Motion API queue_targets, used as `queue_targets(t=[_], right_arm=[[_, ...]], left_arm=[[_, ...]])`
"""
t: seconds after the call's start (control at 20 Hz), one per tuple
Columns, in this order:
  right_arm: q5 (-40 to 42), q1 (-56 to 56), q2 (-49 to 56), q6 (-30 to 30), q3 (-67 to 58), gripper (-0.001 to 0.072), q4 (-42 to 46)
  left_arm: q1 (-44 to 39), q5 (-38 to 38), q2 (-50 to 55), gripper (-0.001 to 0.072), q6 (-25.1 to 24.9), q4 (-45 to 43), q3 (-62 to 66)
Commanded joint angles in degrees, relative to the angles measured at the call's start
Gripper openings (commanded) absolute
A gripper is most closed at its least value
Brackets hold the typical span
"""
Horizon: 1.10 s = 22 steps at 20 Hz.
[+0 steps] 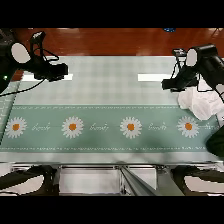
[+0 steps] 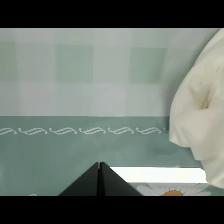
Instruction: Fold the shirts.
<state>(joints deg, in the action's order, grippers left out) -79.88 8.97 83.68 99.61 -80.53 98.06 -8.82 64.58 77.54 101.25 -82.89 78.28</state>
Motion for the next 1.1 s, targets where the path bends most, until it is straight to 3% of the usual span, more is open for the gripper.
queue_targets(t=[0.0, 0.7, 0.95, 1.05], right_arm=[[-0.02, 0.02, 0.02, 0.00, 0.02, 0.0024, 0.00], [0.37, 0.02, 0.02, 0.00, 0.02, 0.0024, -0.02], [14.25, 0.02, 0.02, -0.04, 0.02, 0.0024, 0.20], [19.41, 0.02, 0.02, -0.61, 0.02, 0.0057, 5.03]], left_arm=[[-0.02, -0.02, 0.04, 0.0021, 0.00, -0.02, -0.02], [-0.02, -0.07, 0.04, 0.0021, 0.00, -0.02, -0.02], [0.00, -11.39, 1.60, 0.0022, 0.00, -0.04, 0.00], [-0.02, -16.35, 2.16, 0.0021, 0.00, -0.04, -0.02]])
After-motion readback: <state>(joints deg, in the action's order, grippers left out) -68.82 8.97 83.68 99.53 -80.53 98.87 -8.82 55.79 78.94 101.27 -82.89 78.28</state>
